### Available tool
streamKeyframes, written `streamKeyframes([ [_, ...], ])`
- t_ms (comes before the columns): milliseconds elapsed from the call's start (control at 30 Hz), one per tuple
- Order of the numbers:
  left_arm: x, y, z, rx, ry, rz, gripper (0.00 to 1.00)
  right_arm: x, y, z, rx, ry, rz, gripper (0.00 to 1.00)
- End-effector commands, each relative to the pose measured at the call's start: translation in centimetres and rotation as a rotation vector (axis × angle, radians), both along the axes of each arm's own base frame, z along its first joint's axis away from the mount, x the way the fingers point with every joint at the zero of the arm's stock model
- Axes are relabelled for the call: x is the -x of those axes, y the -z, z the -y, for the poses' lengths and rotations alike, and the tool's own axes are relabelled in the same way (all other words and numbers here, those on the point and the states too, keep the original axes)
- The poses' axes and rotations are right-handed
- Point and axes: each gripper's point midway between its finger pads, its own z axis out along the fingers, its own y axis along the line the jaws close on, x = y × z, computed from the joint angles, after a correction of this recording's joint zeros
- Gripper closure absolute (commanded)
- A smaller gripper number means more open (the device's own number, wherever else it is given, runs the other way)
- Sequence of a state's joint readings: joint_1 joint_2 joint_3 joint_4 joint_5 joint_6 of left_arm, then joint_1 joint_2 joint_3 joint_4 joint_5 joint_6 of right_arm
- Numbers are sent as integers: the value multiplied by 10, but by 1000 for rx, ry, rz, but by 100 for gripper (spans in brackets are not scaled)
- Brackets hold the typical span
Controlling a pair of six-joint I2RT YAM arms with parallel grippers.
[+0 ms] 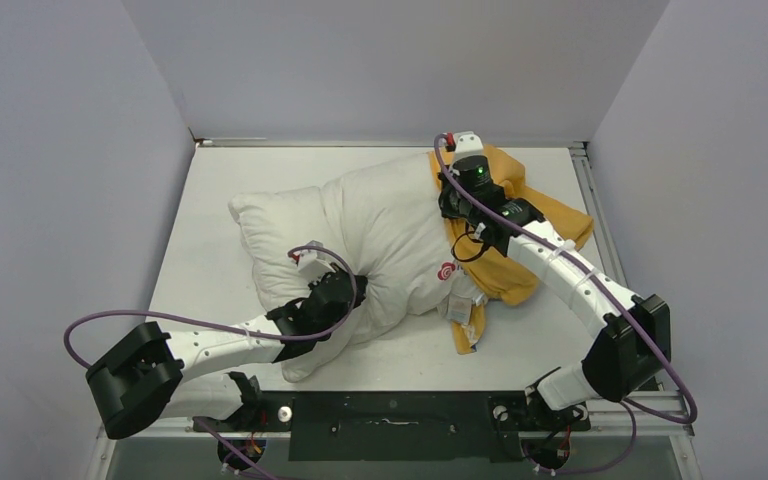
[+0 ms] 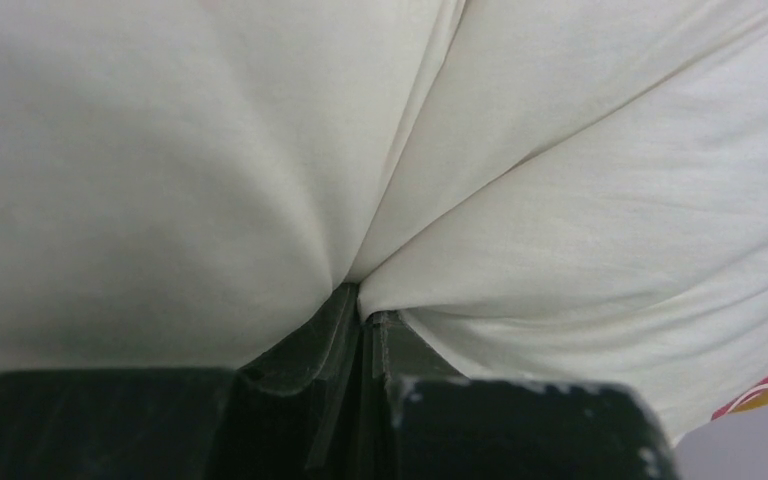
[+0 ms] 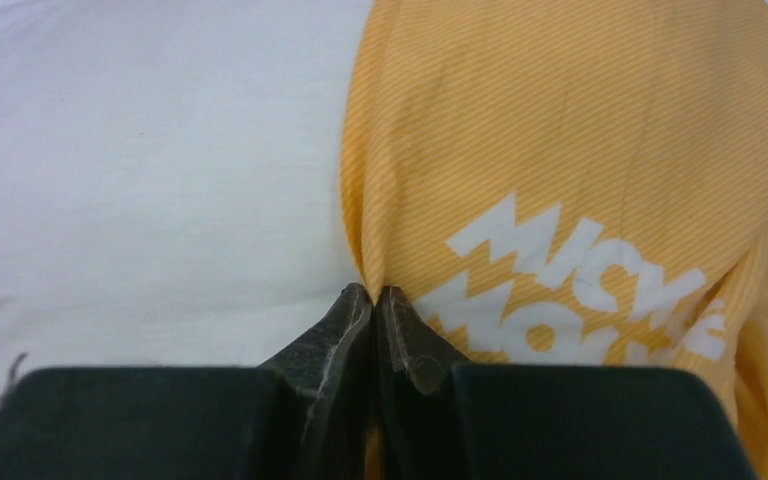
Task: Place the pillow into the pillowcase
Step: Stuff the pillow into the pillowcase.
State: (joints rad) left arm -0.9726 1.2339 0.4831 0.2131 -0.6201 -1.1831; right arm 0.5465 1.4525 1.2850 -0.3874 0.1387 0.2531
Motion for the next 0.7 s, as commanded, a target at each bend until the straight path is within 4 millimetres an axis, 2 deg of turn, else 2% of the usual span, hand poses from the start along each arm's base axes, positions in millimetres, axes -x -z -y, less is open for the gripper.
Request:
streamKeyframes([
  [0,46,65,-13,-214,161,-211,100,10,-31,-19,-94,-84,45,95],
  [200,44,60,-11,-215,164,-198,100,57,-70,-77,-338,-411,52,95],
  [300,43,59,-7,-209,171,-196,100,83,-71,-102,-382,-521,23,95],
  [433,43,60,-2,-210,186,-204,100,102,-71,-112,-413,-549,11,95],
  [533,42,59,3,-196,194,-201,100,133,-71,-145,-503,-687,-33,95],
  [667,40,52,13,-173,207,-179,100,178,-53,-199,-644,-867,-141,95],
])
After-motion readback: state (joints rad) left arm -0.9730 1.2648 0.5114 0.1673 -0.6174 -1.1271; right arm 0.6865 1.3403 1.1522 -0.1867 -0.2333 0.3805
